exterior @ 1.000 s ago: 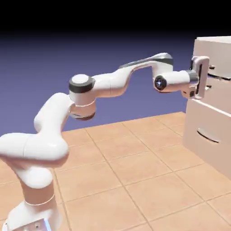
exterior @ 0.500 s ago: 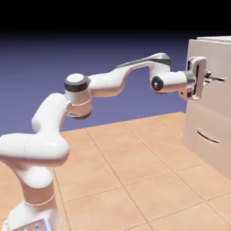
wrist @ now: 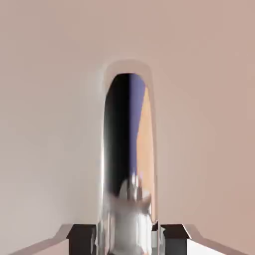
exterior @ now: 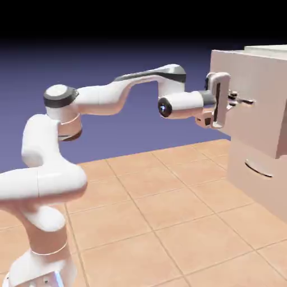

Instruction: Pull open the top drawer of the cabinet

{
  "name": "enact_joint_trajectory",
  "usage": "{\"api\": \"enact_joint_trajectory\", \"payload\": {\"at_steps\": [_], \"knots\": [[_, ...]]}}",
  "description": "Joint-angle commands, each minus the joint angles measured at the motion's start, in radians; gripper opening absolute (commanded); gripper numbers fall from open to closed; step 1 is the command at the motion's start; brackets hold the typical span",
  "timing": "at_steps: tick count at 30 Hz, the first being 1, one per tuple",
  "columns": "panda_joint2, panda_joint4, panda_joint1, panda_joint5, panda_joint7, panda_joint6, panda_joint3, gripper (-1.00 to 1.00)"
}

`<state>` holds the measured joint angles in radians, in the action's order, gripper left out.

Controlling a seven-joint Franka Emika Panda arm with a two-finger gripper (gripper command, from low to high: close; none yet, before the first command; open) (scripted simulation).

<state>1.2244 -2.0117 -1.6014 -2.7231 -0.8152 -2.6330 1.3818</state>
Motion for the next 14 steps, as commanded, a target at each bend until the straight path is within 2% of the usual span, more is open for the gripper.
{"api": "enact_joint_trajectory", "payload": {"at_steps": [1, 11, 12, 14], "knots": [[0.001, -0.036, 0.032, 0.002, 0.004, 0.006, -0.014, -1.0], [0.038, -0.364, 0.355, 0.047, 0.022, 0.029, -0.157, -1.0], [0.038, -0.364, 0.355, 0.047, 0.022, 0.029, -0.157, 1.0], [0.045, -0.395, 0.391, 0.056, 0.021, 0.024, -0.173, 1.0]]}}
